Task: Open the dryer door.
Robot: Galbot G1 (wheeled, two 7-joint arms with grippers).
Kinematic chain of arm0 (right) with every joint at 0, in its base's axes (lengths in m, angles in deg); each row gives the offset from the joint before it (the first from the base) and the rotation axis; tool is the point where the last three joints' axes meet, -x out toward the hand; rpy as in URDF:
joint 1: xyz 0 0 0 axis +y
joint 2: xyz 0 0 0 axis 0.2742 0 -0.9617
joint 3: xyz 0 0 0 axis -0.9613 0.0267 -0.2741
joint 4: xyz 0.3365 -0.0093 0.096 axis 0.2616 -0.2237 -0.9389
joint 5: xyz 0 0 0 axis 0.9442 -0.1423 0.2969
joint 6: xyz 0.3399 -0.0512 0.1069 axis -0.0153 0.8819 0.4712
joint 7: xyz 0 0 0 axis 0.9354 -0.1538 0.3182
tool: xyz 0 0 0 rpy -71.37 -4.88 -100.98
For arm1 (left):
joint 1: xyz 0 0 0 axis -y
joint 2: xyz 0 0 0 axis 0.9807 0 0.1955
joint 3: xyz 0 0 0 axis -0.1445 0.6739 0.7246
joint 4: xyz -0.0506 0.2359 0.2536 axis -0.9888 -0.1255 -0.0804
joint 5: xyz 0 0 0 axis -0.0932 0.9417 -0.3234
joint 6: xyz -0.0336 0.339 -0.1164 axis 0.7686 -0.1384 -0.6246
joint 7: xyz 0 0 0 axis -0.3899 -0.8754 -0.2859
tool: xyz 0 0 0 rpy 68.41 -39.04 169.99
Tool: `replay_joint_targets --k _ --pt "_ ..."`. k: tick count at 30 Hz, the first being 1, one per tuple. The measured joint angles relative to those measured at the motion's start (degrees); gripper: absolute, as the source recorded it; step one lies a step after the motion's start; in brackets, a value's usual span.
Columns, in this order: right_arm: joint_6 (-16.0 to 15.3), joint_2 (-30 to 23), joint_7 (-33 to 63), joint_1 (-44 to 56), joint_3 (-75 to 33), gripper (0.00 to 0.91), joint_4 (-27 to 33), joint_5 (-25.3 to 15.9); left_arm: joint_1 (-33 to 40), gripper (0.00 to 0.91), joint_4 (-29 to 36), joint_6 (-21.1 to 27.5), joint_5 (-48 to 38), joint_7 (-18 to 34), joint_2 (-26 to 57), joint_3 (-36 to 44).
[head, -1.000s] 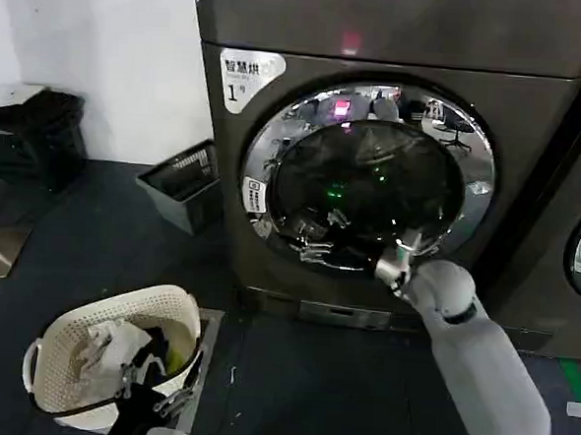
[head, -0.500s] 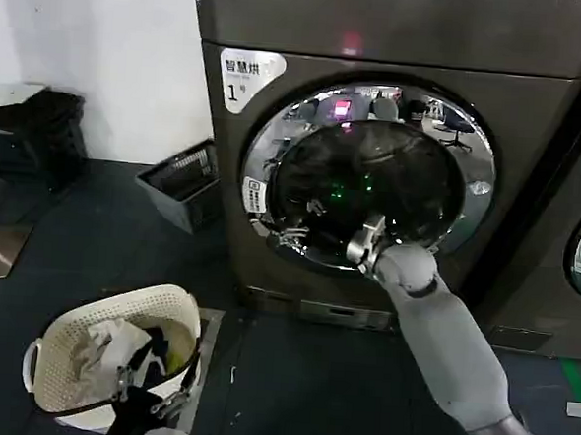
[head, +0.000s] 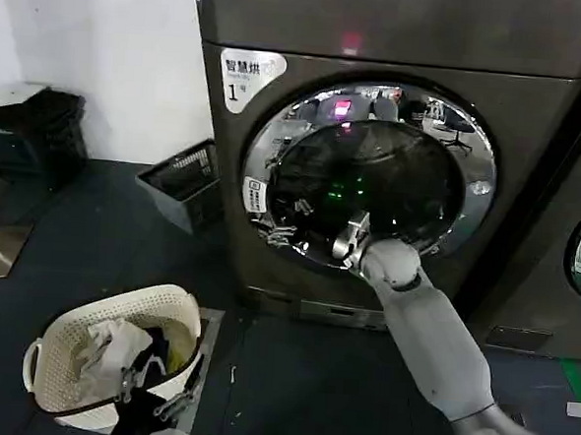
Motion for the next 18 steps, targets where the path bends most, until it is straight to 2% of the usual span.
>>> replay_joint_targets --k 5,9,18 --pt "0.0 0.1 -1.3 -0.3 0.3 0.907 0.0 0.2 0.1 0.907 0.8 1.5 -0.3 -0.6 0.2 -0.2" --pt "-0.3 0.5 -3.0 -0.3 0.4 0.907 -0.3 1.8 0.5 0.907 1.4 2.7 -0.3 -1.7 0.6 -0.3" --pt "-0.5 1.3 -7.6 0.2 -0.2 0.907 -1.4 2.1 1.2 0.907 1.9 6.4 1.0 -1.1 1.1 -0.6"
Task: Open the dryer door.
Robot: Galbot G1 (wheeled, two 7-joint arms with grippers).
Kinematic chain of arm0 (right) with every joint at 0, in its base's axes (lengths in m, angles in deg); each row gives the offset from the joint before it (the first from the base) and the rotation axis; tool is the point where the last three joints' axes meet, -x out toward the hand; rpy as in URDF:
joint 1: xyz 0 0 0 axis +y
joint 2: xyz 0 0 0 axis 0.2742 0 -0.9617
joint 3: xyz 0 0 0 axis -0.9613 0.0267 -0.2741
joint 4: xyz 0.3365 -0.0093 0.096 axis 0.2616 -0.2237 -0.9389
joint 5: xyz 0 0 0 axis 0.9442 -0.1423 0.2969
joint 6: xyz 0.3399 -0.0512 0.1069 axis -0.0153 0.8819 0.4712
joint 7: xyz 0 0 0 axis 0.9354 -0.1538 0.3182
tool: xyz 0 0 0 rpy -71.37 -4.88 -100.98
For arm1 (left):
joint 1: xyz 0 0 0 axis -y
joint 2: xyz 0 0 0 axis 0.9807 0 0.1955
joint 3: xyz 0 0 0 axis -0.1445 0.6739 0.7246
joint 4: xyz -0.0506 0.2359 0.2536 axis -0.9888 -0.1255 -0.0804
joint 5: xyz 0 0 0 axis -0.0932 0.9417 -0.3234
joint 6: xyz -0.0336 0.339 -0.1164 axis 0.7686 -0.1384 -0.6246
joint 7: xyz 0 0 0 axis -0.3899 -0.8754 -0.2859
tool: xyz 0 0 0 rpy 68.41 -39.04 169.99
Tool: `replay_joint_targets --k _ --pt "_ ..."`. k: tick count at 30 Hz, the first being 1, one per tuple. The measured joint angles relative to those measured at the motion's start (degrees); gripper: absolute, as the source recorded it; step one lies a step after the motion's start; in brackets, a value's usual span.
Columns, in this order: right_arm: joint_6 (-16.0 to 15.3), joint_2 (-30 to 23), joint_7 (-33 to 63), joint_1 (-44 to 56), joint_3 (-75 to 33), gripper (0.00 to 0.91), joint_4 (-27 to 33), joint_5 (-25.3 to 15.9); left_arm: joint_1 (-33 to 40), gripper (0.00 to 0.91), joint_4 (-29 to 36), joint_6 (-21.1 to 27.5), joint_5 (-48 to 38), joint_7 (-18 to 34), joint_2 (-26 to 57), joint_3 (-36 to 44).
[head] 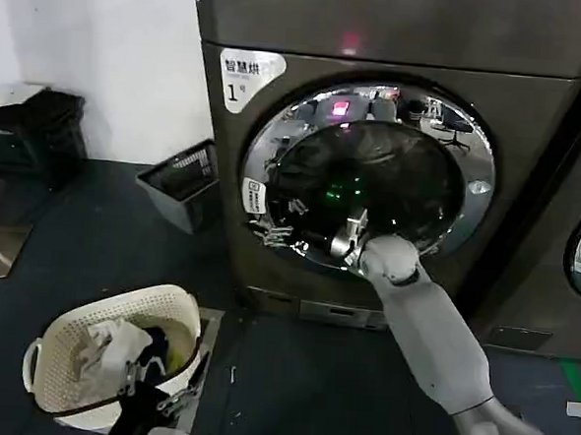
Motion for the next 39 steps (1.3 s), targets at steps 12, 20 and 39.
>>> replay_joint_targets --k 12,20,39 --pt "-2.4 3.8 -11.9 3.1 -1.6 0.907 -4.3 -0.5 2.9 0.907 -0.4 6.2 -2.1 0.8 2.1 -3.1" --pt "-3.9 7.0 -20.3 6.0 -4.0 0.907 -8.0 -0.4 5.7 0.907 -2.5 7.7 -8.8 -1.7 3.5 -5.8" --pt "-3.6 13.2 -35.5 14.8 -11.4 0.907 -18.2 2.4 15.5 0.907 -9.8 8.3 -22.5 -6.0 13.4 -6.9"
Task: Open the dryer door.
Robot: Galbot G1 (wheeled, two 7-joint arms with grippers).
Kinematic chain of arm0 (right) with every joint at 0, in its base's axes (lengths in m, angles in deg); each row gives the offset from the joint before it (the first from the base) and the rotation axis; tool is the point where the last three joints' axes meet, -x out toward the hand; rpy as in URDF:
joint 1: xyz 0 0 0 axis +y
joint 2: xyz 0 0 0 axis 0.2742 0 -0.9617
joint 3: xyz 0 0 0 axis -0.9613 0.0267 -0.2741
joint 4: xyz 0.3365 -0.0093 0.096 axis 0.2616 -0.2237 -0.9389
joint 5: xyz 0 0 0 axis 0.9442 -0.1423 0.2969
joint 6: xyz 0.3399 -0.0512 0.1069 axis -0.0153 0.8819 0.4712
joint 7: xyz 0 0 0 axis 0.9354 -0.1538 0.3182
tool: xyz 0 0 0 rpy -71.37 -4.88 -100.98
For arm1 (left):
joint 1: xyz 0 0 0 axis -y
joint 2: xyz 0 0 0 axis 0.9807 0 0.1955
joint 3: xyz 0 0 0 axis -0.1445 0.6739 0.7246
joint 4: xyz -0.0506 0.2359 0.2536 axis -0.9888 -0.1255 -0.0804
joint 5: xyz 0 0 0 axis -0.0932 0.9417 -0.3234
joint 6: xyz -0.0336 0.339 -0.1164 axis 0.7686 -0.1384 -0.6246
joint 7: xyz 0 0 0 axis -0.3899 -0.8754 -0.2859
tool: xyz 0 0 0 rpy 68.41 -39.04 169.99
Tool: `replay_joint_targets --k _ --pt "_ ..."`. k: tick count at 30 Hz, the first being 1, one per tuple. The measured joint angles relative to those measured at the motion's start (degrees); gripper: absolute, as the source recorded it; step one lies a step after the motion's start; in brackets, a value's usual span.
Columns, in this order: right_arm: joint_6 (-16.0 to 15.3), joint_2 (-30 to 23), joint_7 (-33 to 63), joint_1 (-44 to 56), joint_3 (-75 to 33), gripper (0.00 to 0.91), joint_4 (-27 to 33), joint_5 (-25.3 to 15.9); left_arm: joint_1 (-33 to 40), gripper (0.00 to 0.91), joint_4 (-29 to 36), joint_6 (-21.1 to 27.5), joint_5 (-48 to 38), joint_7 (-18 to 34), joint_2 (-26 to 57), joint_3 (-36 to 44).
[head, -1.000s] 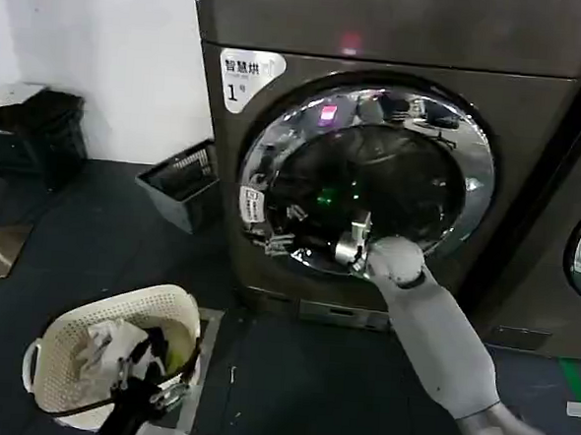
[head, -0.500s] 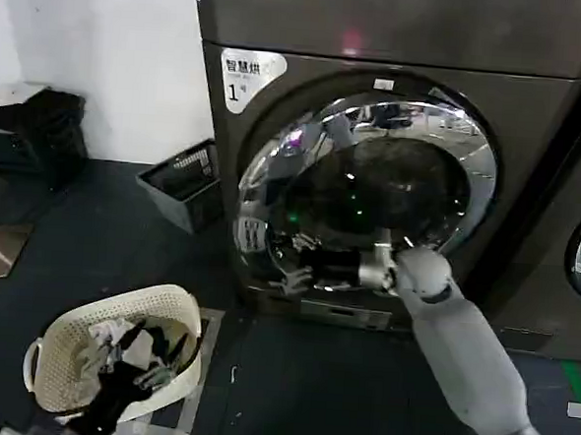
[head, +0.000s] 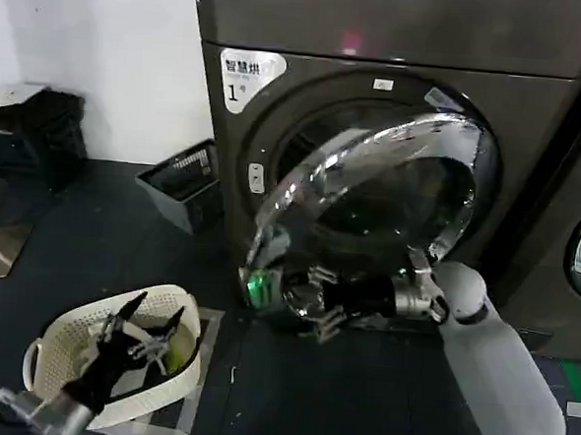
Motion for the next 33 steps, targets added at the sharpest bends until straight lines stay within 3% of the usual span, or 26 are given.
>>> replay_joint_targets --k 4,16,25,33 --pt "0.7 1.3 -1.7 2.0 -1.7 0.907 -1.7 0.2 2.3 0.907 -2.9 -2.5 -3.1 1.3 3.5 2.1" --pt "3.8 5.7 -1.7 9.7 -9.8 0.907 -7.3 4.6 10.7 0.907 -10.1 -1.8 -12.5 5.1 13.1 11.4" --pt "8.3 7.1 -1.6 18.9 -20.9 0.907 -9.8 6.1 19.4 0.907 -13.7 -1.1 -16.7 3.1 17.6 21.4" --pt "10.0 5.0 0.6 26.8 -36.4 0.907 -5.8 4.2 28.2 0.907 -16.0 0.3 -19.9 0.2 21.5 30.1"
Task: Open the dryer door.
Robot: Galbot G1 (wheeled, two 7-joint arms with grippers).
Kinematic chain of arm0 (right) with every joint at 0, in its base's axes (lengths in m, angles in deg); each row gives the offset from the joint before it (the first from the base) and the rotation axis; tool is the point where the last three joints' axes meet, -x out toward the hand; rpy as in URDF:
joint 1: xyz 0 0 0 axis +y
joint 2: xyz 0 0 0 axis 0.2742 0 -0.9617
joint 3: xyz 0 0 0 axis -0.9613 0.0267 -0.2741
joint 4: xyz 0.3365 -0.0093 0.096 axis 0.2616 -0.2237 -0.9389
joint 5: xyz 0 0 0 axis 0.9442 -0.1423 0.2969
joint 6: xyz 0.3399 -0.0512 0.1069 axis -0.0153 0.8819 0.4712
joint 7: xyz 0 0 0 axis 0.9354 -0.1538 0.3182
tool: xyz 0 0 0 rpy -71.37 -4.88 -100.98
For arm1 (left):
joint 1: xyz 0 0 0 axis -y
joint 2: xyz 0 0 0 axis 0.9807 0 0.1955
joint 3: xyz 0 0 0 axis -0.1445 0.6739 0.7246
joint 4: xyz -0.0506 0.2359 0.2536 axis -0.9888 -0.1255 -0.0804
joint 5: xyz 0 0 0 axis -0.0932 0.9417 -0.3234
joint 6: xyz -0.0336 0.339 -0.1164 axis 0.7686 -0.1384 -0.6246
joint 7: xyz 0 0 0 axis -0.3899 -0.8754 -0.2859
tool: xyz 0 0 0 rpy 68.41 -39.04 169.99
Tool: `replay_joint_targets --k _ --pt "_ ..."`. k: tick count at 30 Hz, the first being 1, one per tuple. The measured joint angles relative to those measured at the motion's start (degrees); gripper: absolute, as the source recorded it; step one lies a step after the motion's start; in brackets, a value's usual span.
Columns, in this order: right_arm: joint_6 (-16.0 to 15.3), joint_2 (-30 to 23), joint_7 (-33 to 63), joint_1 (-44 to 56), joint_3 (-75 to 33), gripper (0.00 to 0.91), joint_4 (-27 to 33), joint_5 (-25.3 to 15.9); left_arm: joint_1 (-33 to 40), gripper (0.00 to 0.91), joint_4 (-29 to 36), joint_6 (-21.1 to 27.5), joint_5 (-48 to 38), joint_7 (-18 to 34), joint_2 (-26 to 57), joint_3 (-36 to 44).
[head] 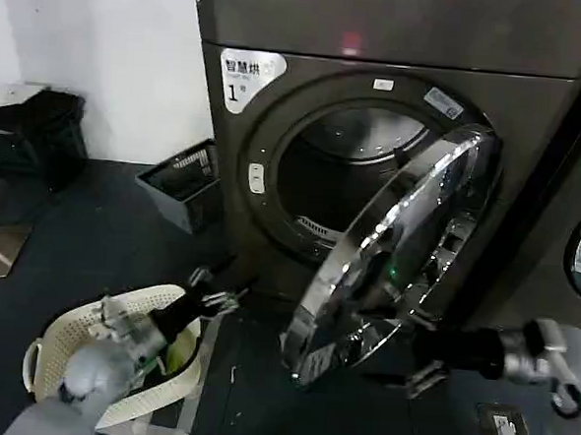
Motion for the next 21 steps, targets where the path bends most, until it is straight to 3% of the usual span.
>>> replay_joint_targets --k 9,21 --pt "-1.4 -3.0 9.6 3.6 -16.2 0.907 4.0 -2.7 9.4 0.907 -1.9 -0.2 -1.4 -1.3 3.2 11.3" --pt "-2.6 -7.0 34.8 8.4 -32.7 0.907 0.6 -2.8 21.6 0.907 -3.7 -0.9 -4.6 -4.7 3.0 26.5"
